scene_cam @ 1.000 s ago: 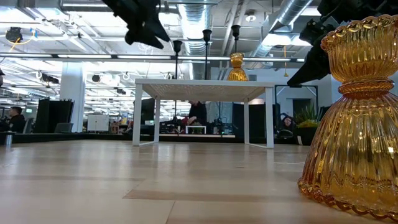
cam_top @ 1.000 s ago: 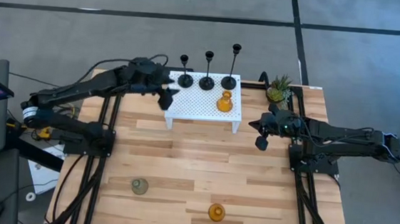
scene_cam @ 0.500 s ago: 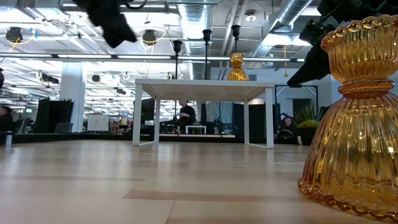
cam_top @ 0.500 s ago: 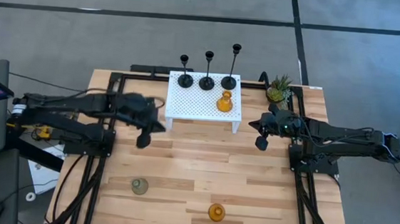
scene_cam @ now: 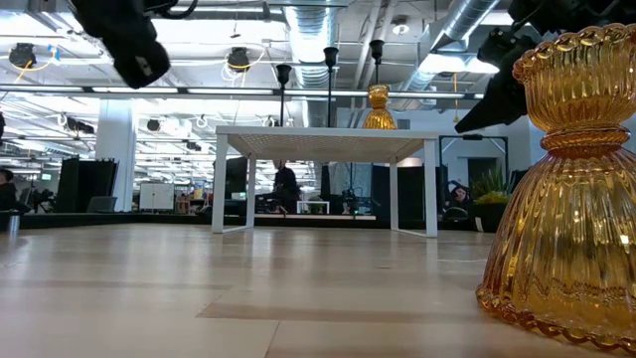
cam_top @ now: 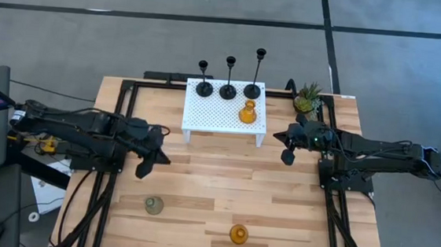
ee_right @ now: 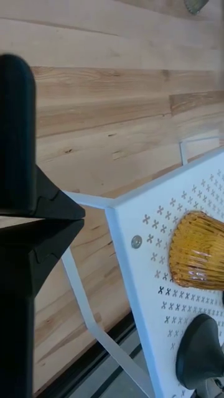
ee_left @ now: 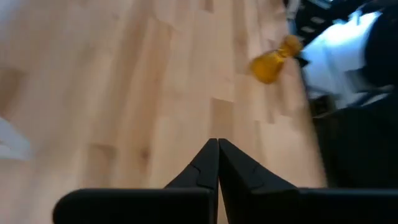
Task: Pick & Place candle stick holders
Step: Put the clear candle holder on the shelf
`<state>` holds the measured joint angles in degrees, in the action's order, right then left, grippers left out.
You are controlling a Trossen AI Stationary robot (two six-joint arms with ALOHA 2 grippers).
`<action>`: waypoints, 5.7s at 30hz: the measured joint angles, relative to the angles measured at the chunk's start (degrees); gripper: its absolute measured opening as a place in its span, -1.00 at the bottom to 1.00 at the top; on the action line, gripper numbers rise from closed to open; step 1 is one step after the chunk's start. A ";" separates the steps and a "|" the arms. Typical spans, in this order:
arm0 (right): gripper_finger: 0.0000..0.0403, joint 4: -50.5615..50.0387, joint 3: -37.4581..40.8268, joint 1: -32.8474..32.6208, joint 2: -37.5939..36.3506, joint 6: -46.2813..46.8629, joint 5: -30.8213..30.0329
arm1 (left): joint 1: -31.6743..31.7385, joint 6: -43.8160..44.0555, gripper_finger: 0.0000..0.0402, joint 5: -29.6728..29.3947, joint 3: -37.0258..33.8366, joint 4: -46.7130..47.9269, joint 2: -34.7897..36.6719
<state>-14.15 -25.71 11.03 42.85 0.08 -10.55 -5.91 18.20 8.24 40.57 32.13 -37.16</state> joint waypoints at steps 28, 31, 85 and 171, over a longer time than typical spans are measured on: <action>-1.00 0.11 0.00 0.00 0.00 4.50 0.02 | -19.81 35.82 -0.99 1.06 6.31 6.71 -13.22; -1.00 0.26 0.00 -0.02 0.00 4.50 0.02 | -23.04 38.78 -0.99 1.08 6.32 7.25 -14.41; -1.00 0.94 0.00 -0.11 0.00 6.03 0.17 | -23.65 15.98 -0.99 -10.93 6.28 -1.43 -34.22; -1.00 1.38 0.00 -0.11 -0.02 5.49 -0.02 | -8.26 -17.84 -0.44 -11.86 -38.72 -74.71 -22.60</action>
<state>-12.78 -25.71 10.92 42.83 5.56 -10.57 -14.18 0.36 -3.62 1.85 -42.58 -59.76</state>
